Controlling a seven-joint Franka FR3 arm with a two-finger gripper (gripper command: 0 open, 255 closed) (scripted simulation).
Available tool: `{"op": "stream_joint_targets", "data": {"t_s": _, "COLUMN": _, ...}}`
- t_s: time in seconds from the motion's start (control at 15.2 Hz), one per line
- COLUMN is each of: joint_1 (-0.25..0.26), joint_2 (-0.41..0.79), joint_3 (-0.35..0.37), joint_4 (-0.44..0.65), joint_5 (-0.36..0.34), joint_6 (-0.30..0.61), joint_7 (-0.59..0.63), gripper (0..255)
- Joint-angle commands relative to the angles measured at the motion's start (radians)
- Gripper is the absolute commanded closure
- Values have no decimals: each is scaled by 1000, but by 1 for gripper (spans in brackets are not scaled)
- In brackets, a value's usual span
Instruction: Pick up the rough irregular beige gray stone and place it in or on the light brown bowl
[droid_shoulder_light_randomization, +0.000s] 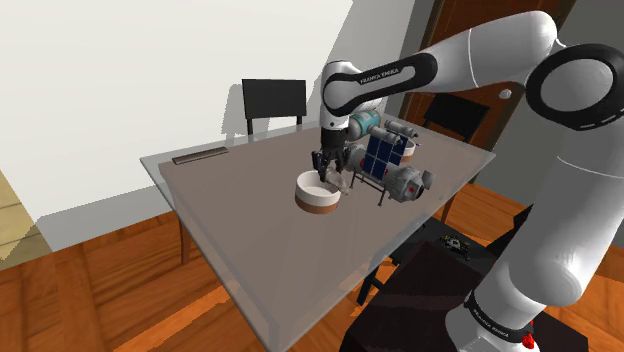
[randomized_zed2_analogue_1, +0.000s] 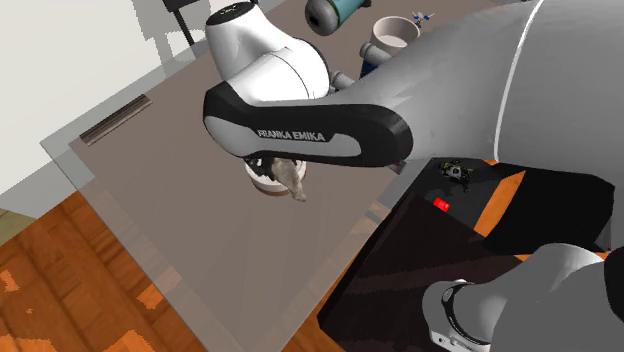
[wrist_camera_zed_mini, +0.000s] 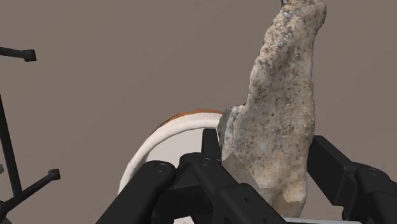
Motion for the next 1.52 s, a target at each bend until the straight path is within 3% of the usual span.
{"op": "stream_joint_targets", "data": {"t_s": 0.0, "joint_1": -11, "joint_2": 74, "joint_3": -10, "joint_4": 102, "joint_5": -9, "joint_6": -29, "joint_7": -16, "gripper": 255}}
{"op": "stream_joint_targets", "data": {"t_s": 0.33, "joint_1": -32, "joint_2": 265, "joint_3": -28, "joint_4": 380, "joint_5": -23, "joint_6": -118, "joint_7": -49, "gripper": 255}}
{"op": "stream_joint_targets", "data": {"t_s": 0.4, "joint_1": -33, "joint_2": 275, "joint_3": -29, "joint_4": 395, "joint_5": -23, "joint_6": -124, "joint_7": -50, "gripper": 255}}
{"op": "stream_joint_targets", "data": {"t_s": 1.25, "joint_1": -32, "joint_2": 333, "joint_3": -30, "joint_4": 302, "joint_5": -24, "joint_6": 27, "joint_7": -56, "gripper": 255}}
{"op": "stream_joint_targets", "data": {"t_s": 1.45, "joint_1": -32, "joint_2": 333, "joint_3": -30, "joint_4": 302, "joint_5": -24, "joint_6": 27, "joint_7": -56, "gripper": 255}}
